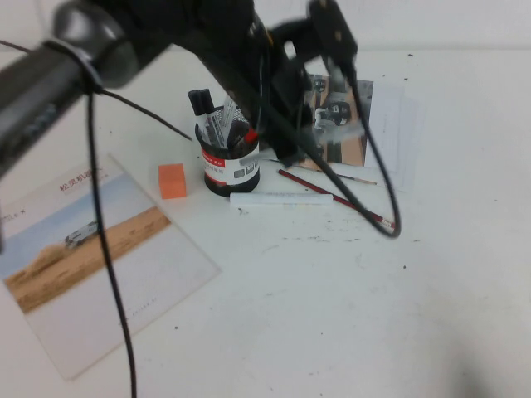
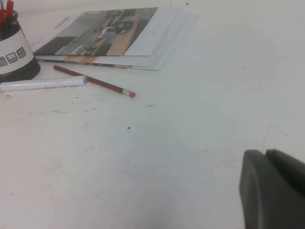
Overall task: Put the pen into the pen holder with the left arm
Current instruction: Place the pen onto the pen holder
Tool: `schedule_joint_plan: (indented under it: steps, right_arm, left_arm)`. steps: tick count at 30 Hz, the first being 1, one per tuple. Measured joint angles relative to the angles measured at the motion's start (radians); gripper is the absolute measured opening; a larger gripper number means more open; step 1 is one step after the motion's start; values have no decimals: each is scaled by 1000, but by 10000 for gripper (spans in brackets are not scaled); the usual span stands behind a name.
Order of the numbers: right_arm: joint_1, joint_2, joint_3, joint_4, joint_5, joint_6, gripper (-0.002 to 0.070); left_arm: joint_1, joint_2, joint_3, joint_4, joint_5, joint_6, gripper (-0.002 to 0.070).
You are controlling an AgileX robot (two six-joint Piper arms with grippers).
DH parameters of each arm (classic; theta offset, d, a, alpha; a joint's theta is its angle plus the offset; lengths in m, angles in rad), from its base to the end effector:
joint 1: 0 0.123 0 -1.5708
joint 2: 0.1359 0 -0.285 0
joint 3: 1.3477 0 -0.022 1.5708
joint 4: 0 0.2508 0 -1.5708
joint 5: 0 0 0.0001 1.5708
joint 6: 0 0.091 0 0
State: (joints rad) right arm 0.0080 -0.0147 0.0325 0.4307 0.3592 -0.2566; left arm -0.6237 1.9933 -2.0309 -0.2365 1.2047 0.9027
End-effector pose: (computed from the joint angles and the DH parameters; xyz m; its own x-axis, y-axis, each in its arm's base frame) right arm 0.0526 0.0138 0.1736 -0.2760 0.1452 -0.9501 -0.1099 0.9773 0.1813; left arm 0.3452 -0.2729 0.3398 -0.0101 0.8835 -0.4684 0.9676 0.1268 0.2183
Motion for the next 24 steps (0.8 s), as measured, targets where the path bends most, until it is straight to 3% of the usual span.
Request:
schedule_joint_plan:
  steps: [16,24]
  right_arm:
    - [0,0,0,0,0,0,-22]
    - [0,0,0,0,0,0,-22]
  left_arm:
    - [-1,-329,14,79,-400,-331,44]
    - [-1,-444,273,143,-553,-380,44]
